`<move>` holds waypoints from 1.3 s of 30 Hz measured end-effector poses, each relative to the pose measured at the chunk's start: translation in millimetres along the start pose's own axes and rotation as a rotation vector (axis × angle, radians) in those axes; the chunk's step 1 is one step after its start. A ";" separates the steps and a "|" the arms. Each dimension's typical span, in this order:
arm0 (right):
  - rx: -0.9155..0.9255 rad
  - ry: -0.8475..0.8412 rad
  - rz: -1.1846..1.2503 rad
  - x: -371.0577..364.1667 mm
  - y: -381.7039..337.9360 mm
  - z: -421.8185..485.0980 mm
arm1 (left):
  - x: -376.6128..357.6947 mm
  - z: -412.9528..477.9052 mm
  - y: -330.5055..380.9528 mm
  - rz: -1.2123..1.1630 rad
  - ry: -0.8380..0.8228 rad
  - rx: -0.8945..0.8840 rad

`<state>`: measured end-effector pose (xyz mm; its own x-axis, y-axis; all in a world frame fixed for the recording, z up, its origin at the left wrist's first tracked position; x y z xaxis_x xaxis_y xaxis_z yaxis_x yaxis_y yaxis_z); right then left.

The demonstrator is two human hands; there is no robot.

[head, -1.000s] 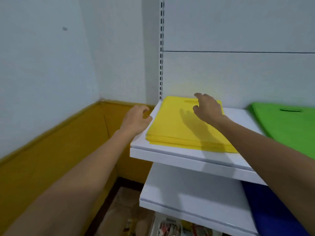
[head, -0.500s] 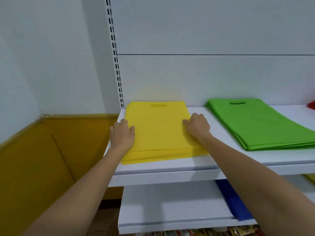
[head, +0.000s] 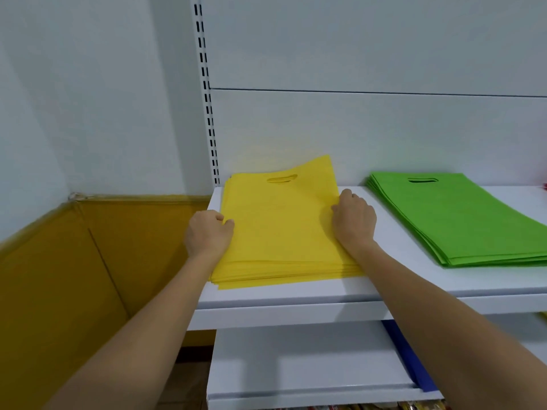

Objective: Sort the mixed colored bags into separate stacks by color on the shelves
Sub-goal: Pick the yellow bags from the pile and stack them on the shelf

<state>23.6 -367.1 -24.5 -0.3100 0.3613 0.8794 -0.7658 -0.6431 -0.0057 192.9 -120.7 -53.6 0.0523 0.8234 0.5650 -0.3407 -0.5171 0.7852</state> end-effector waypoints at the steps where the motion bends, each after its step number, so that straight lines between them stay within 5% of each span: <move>1: -0.006 0.002 0.010 0.5 0.9 0.2 | -1.3 -1.0 1.8 0.008 0.000 -0.024; 15: 0.014 0.023 0.123 1.6 -0.8 0.0 | -3.6 -8.8 20.6 0.126 -0.015 -0.187; 39: 0.008 -0.017 0.275 3.8 -3.3 -2.9 | -6.2 -3.3 9.9 -0.038 -0.051 -0.039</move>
<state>23.3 -361.7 -22.5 -0.4957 0.1611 0.8534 -0.6501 -0.7204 -0.2416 186.0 -130.1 -50.1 0.1137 0.8290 0.5476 -0.3736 -0.4751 0.7967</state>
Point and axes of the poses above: each hand's wrist, its own z-axis towards the middle knuckle, its own x-axis out of the back of the hand, y = z × x, the point moved 10 cm from there along z, towards the middle knuckle, and after that the axes turned 11 degrees about -z, right-handed, at the moved point
